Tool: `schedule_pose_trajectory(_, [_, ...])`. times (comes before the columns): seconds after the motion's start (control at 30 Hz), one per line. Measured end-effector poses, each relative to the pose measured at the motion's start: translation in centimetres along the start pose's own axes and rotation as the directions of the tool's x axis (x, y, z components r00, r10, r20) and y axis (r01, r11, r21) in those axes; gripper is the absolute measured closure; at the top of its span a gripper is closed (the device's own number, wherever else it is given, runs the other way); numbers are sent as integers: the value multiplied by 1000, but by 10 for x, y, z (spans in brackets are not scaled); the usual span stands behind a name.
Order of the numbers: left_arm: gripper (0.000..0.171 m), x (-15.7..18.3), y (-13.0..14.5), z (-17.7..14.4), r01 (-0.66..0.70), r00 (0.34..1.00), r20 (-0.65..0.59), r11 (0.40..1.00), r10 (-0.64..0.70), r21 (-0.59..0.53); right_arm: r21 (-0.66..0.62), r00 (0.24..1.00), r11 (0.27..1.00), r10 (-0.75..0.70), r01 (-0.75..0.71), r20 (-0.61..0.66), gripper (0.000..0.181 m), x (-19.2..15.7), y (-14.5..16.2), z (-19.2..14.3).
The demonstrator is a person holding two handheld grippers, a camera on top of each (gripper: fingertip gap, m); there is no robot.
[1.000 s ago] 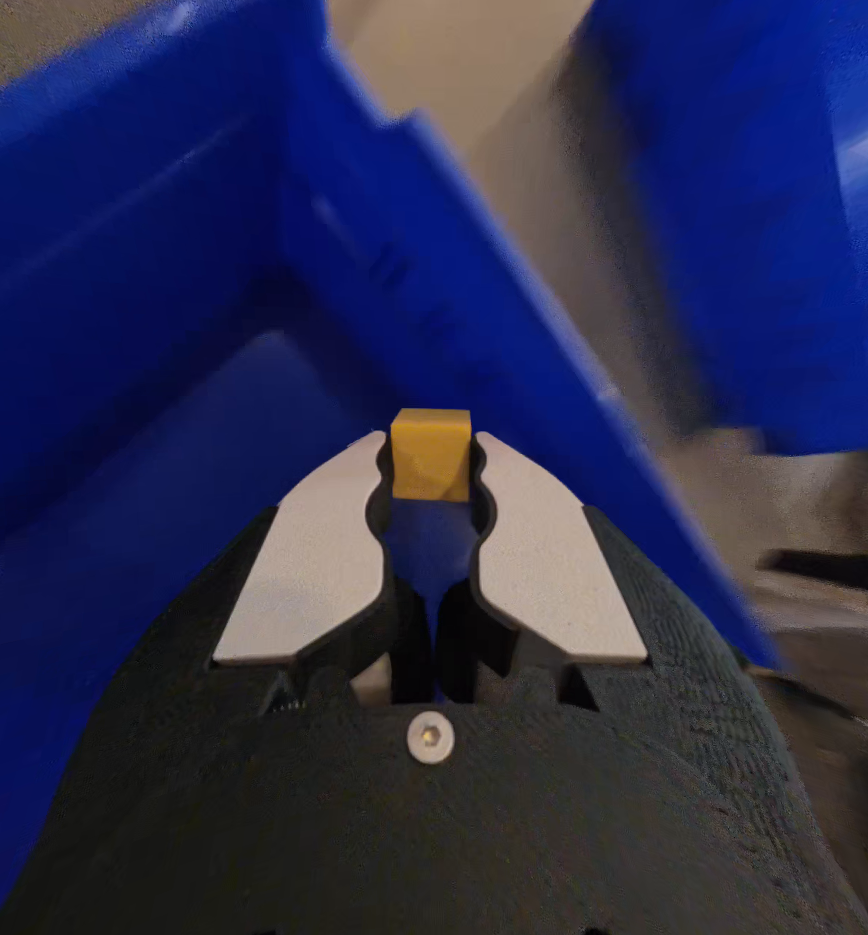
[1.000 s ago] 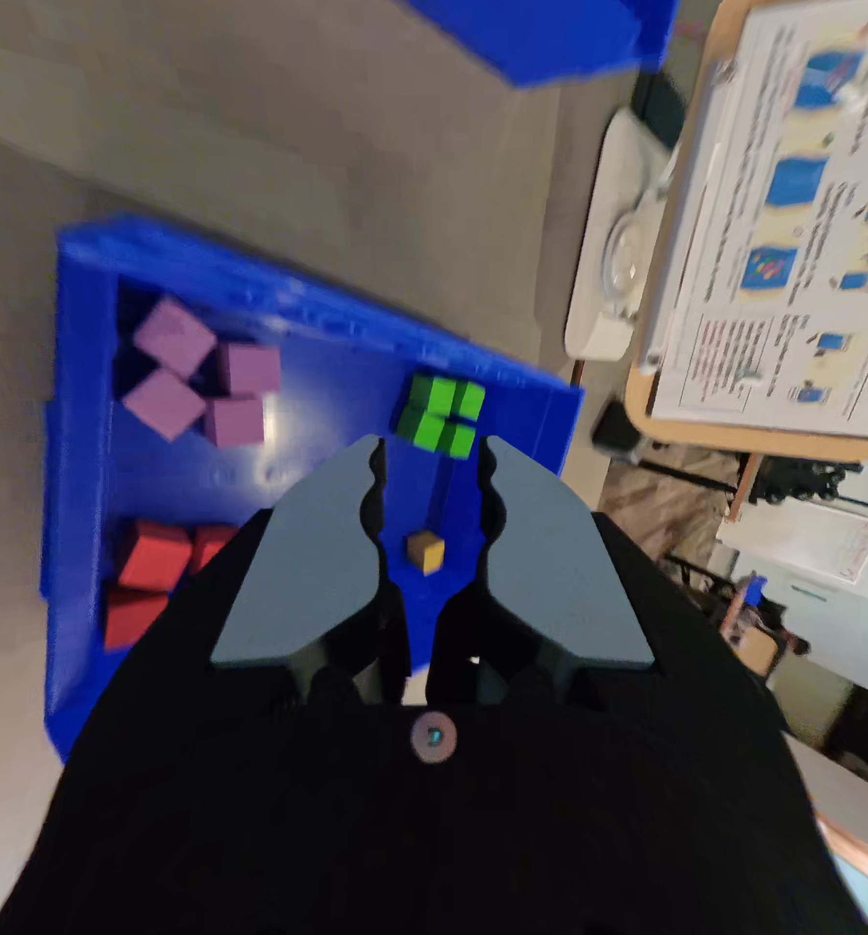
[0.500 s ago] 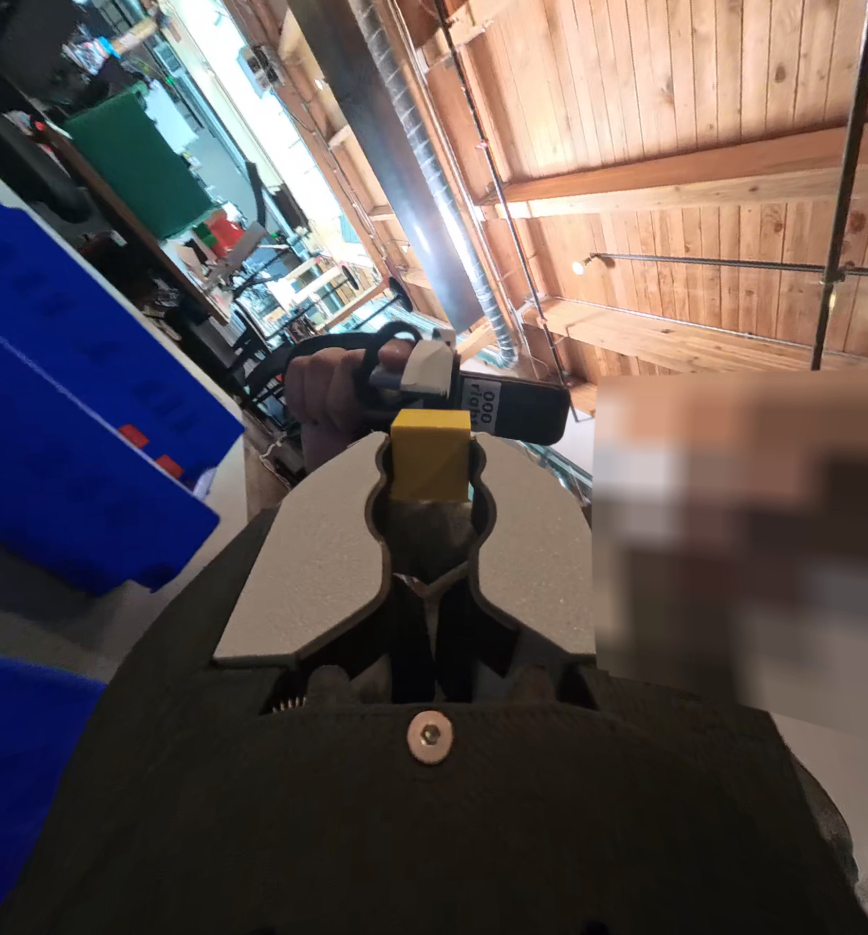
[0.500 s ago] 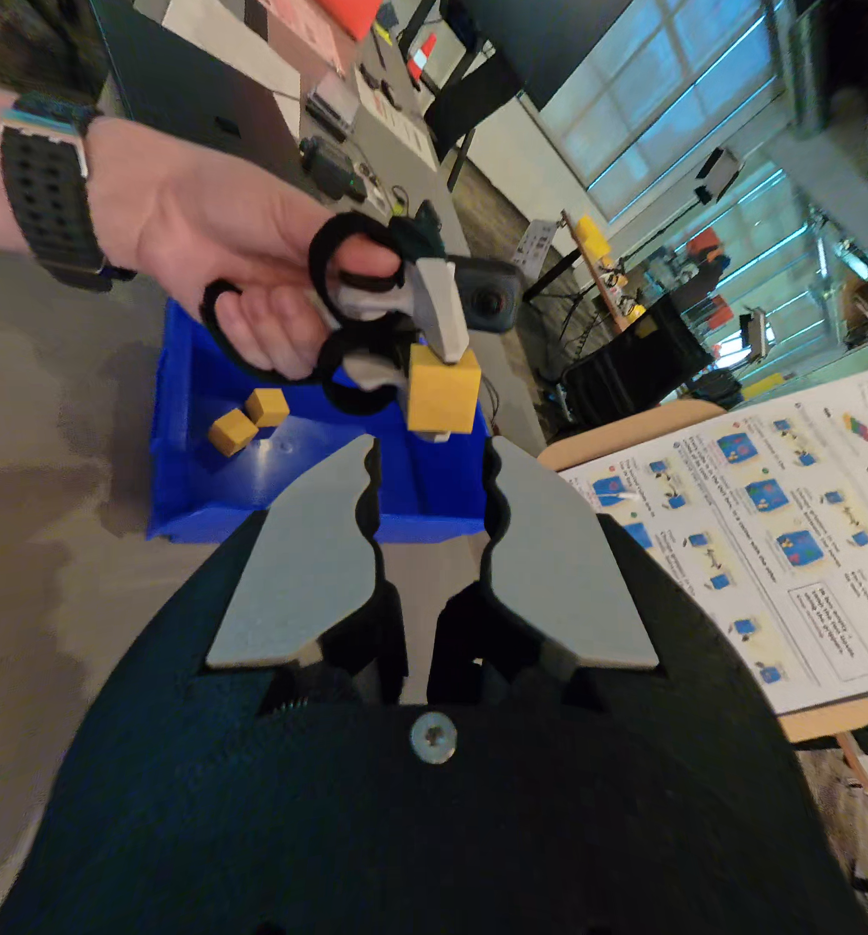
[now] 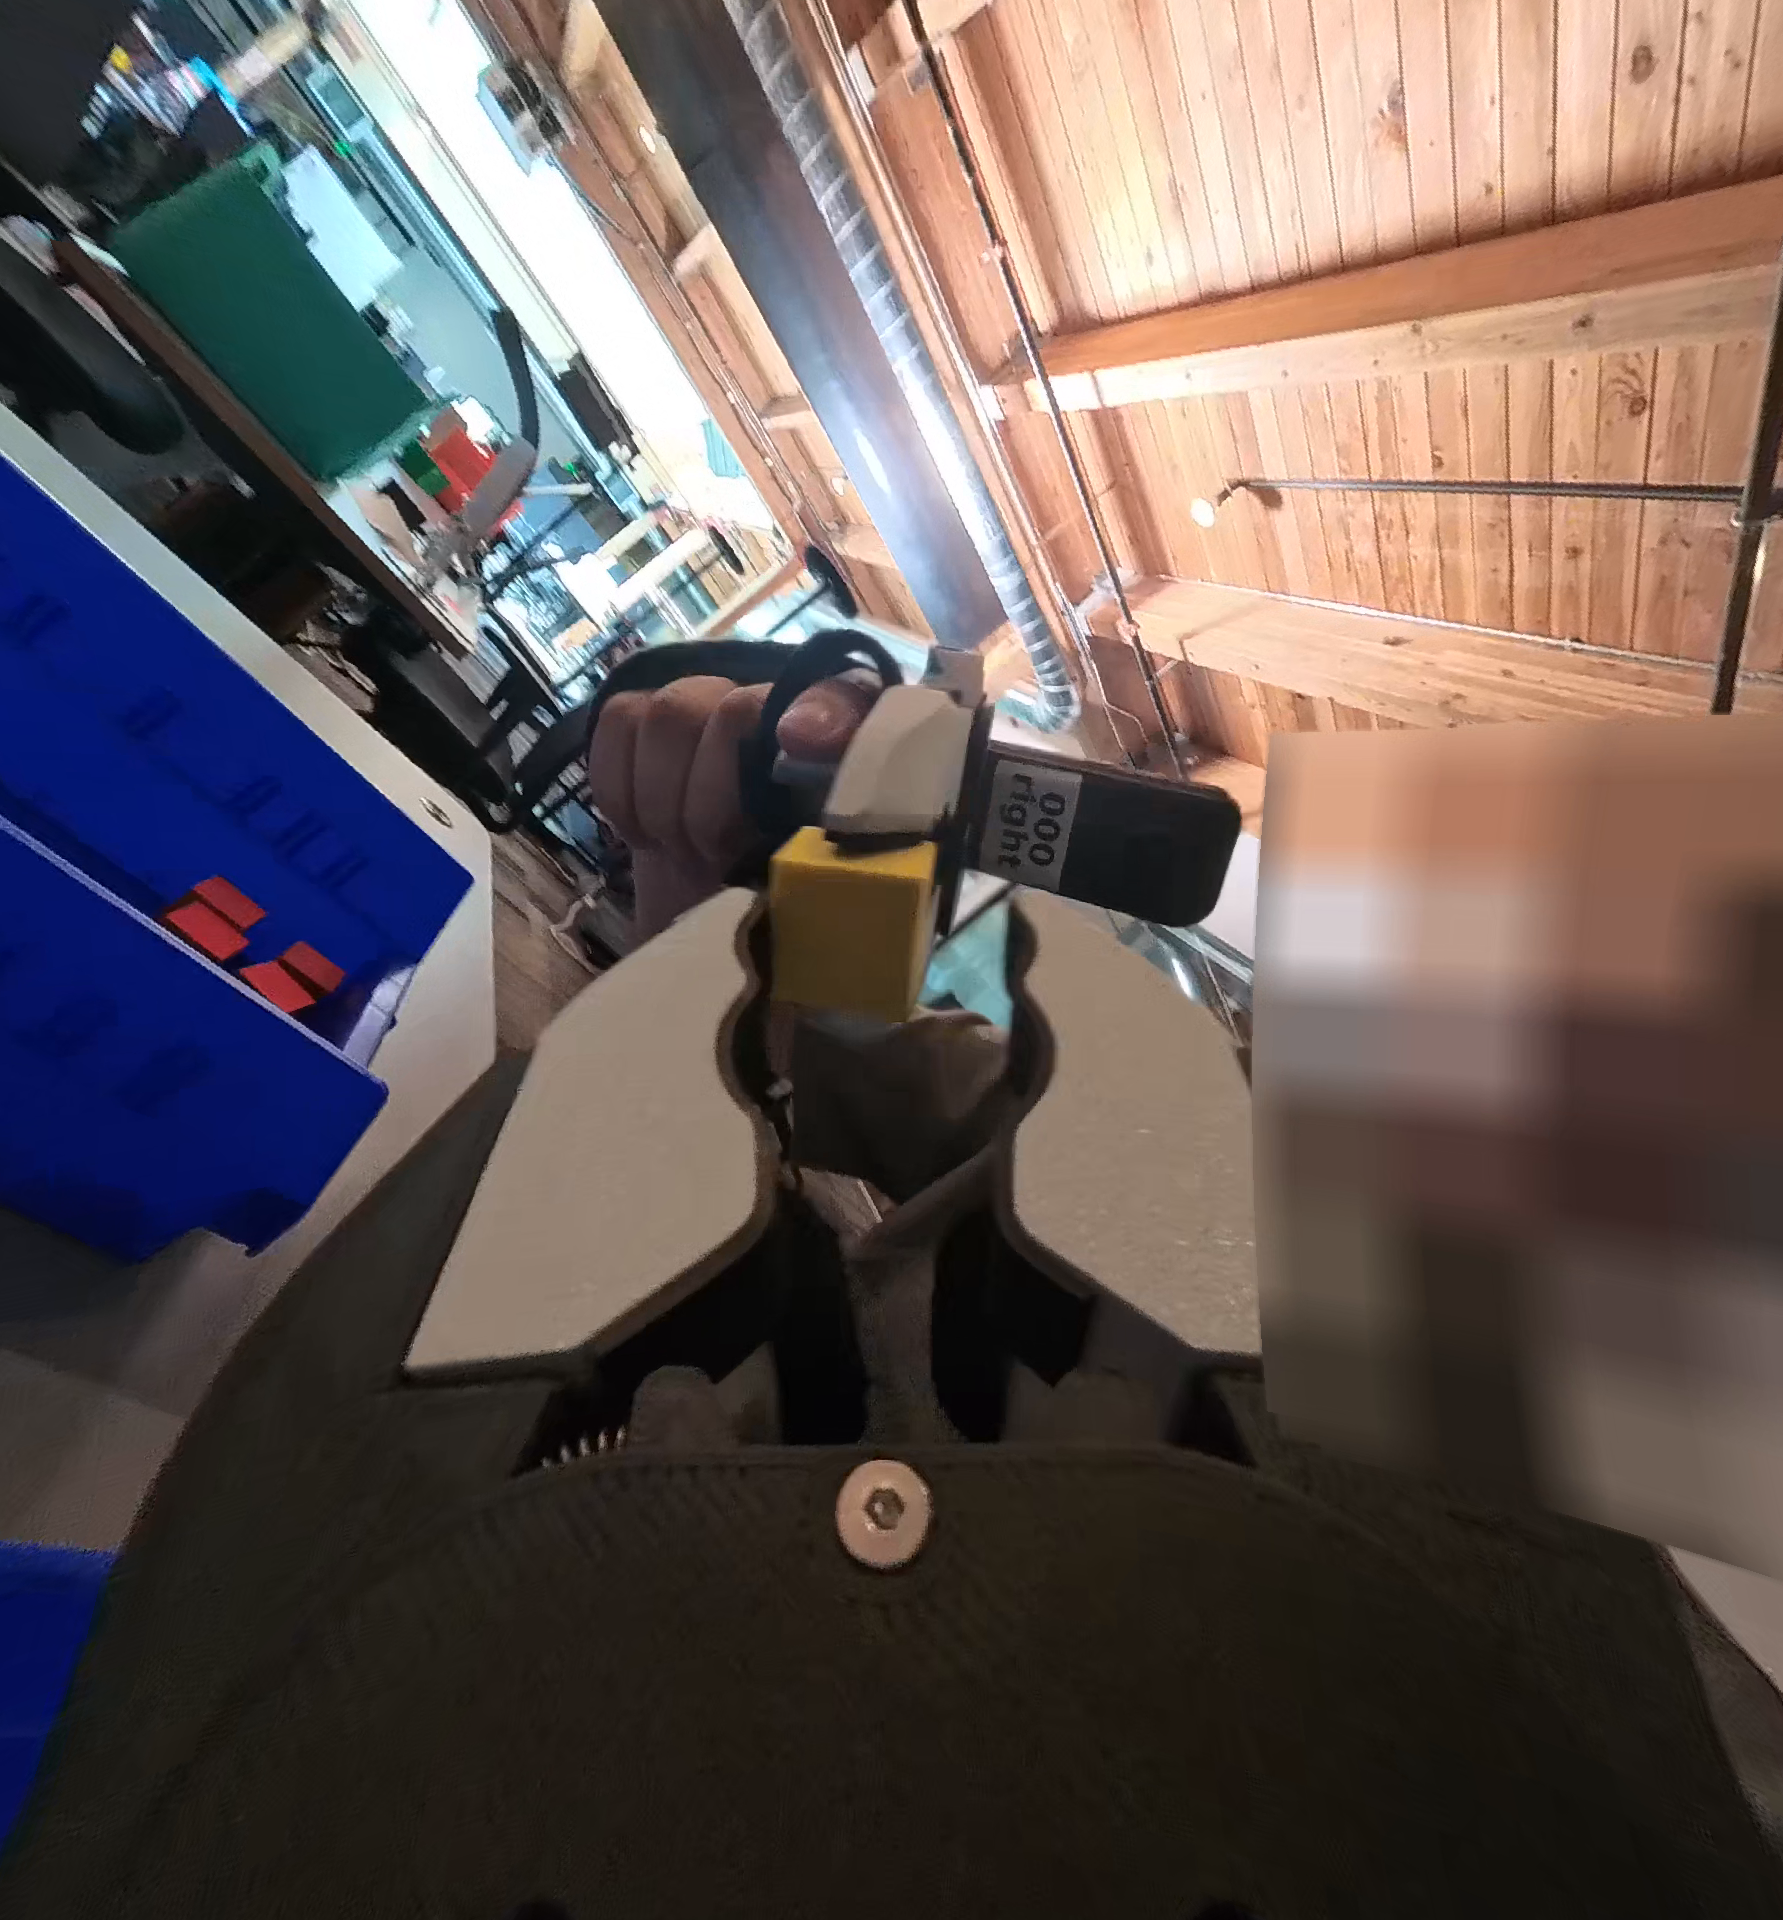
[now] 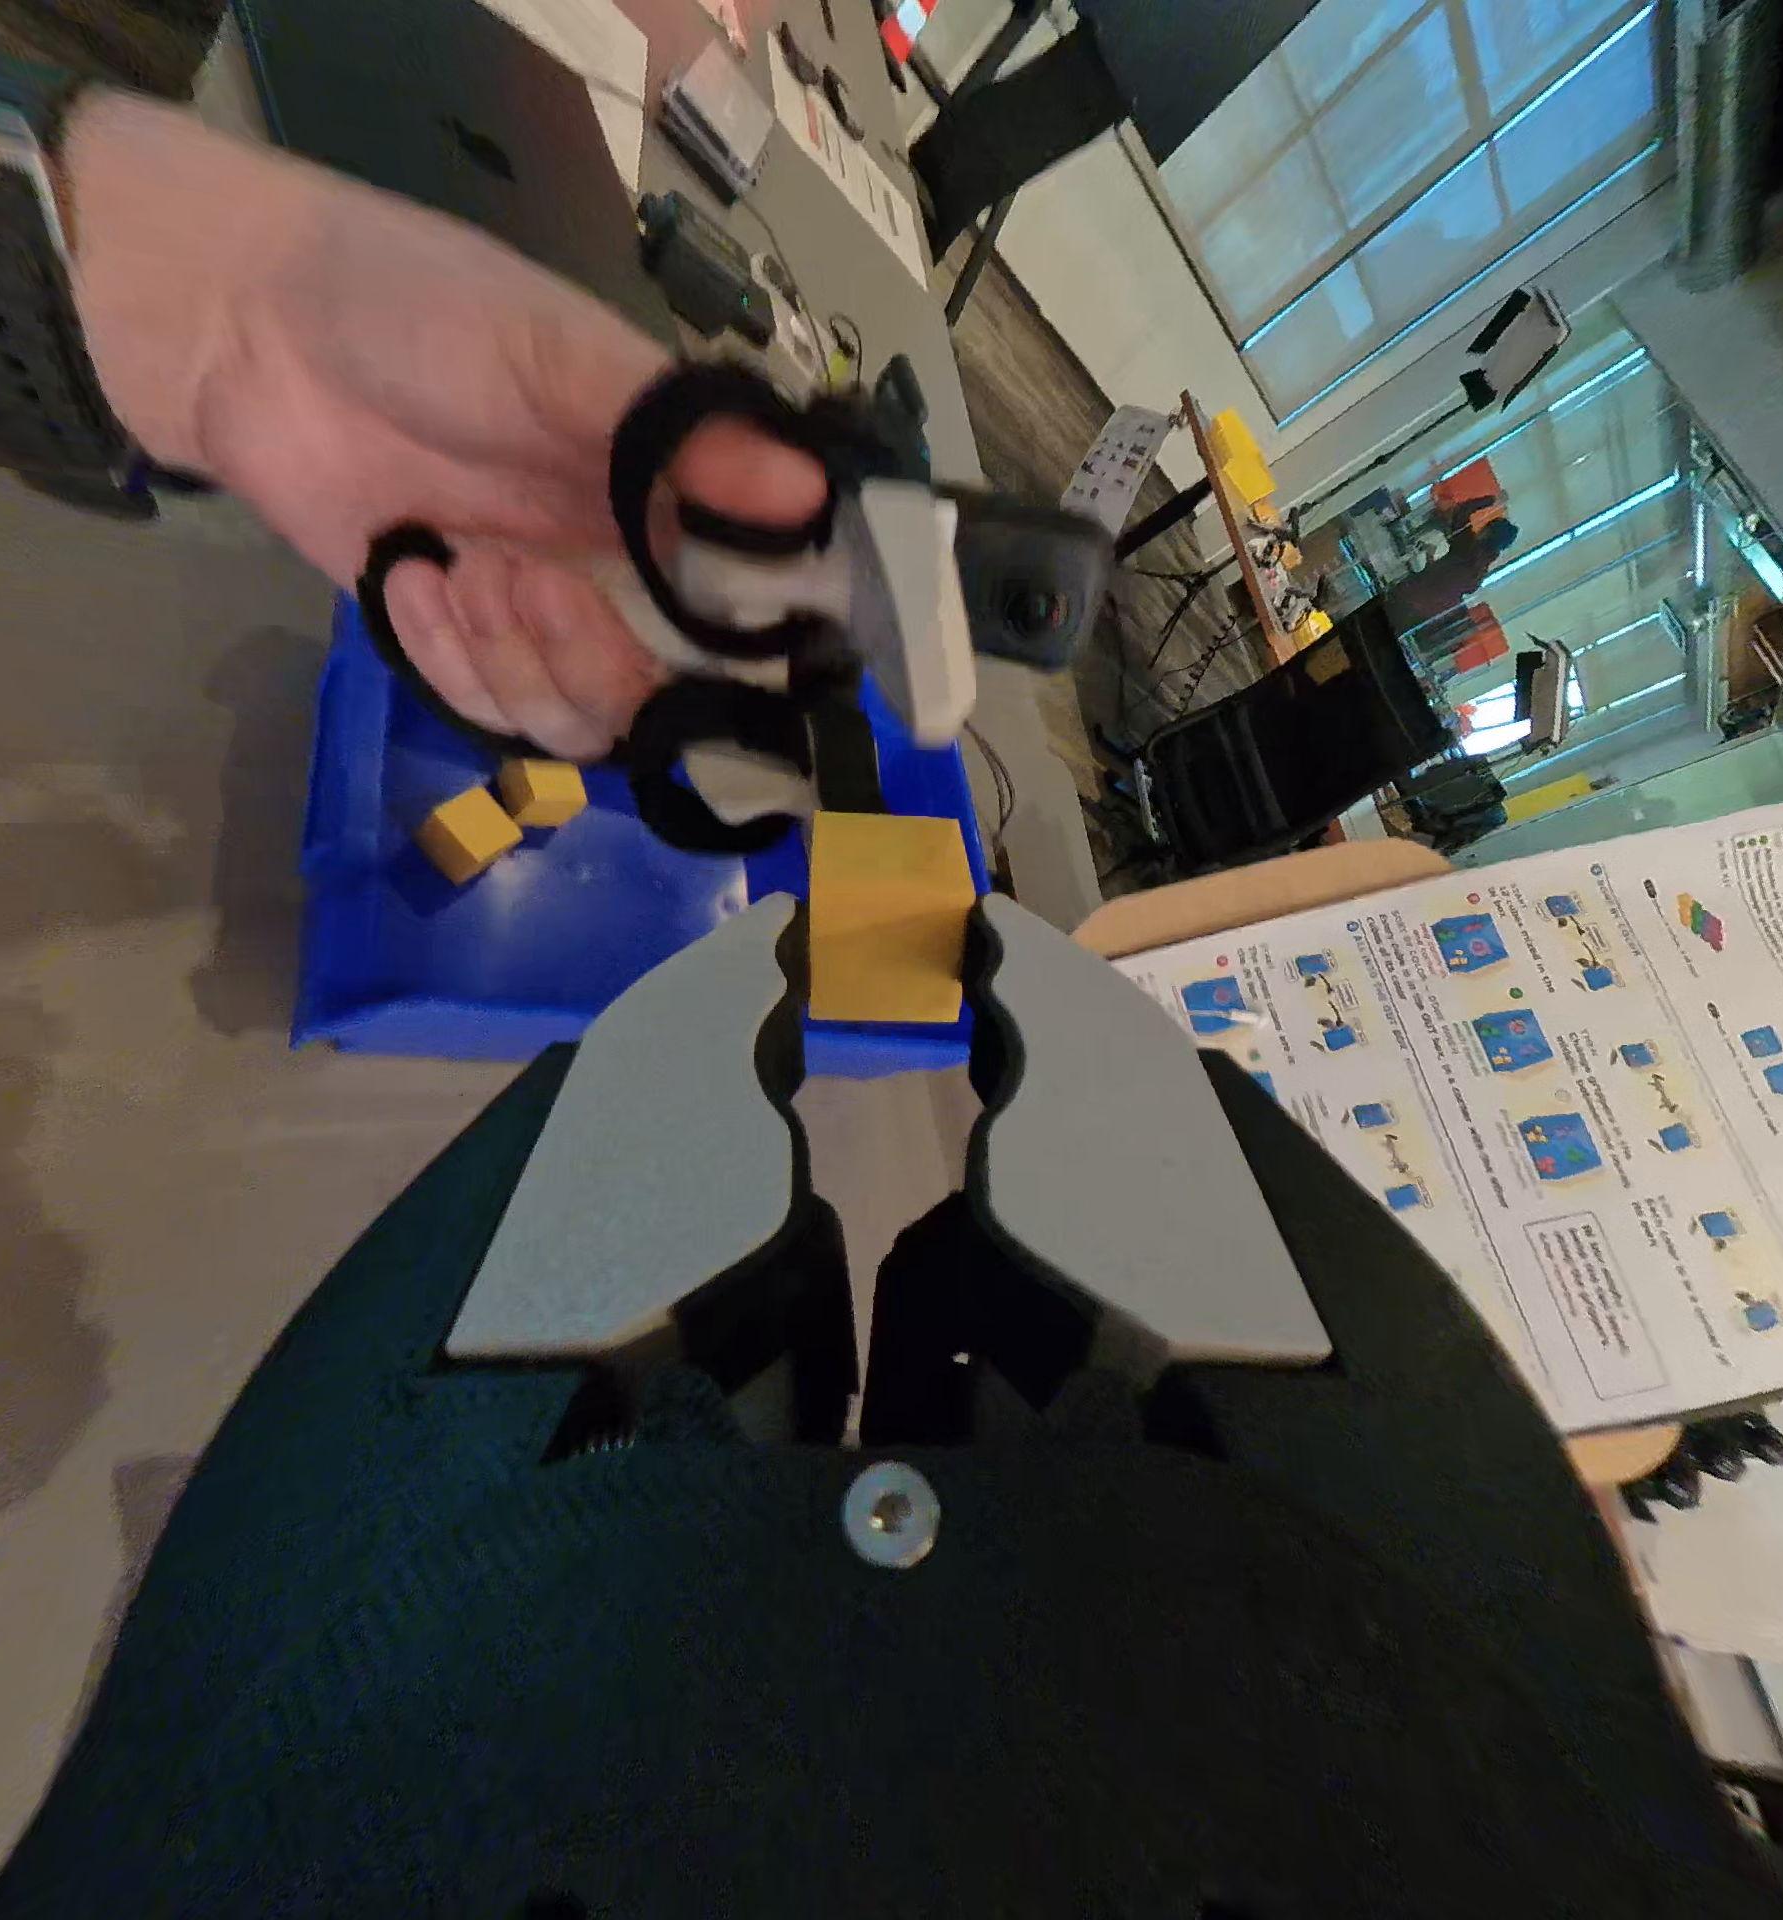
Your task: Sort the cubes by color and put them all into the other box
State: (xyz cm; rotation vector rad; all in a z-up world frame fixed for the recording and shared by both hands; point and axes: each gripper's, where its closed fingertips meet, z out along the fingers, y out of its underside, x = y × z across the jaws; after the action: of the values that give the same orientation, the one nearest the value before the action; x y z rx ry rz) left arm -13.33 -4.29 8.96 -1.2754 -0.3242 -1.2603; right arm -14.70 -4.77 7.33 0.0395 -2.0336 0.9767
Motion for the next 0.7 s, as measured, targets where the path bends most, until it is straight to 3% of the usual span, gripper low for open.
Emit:
schedule_pose_trajectory(0.03, [118,2,-3,-3,-16,1000,13,1000,15,23,-23,1000,1000,-12,12,4,153,2,6,-4])
schedule_pose_trajectory(0.1, [115,4,-6,-13,-65,995,76,997,61,48,-134,998,990,-43,49,44,153,8,31,-13])
schedule_pose_trajectory(0.2, [125,6,-5,-31,-158,965,221,985,140,64,-316,976,935,-102,159,191,153,13,83,-38])
schedule_pose_trajectory(0.3, [130,11,3,-48,-211,940,290,975,181,73,-632,943,755,54,176,327,153,20,169,-72])
schedule_pose_trajectory(0.37, [136,14,5,-55,-217,934,309,972,182,85,-764,917,619,176,180,359,153,21,228,-90])
schedule_pose_trajectory(0.43, [139,20,7,-57,-218,933,307,974,188,65,-826,897,525,238,205,373,153,17,280,-97])
schedule_pose_trajectory(0.53, [143,26,6,-61,-255,915,339,965,218,68,-867,880,453,301,207,368,153,10,339,-95])
schedule_pose_trajectory(0.7, [145,32,6,-66,-269,906,356,961,229,68,-879,870,416,314,234,380,153,5,387,-86])
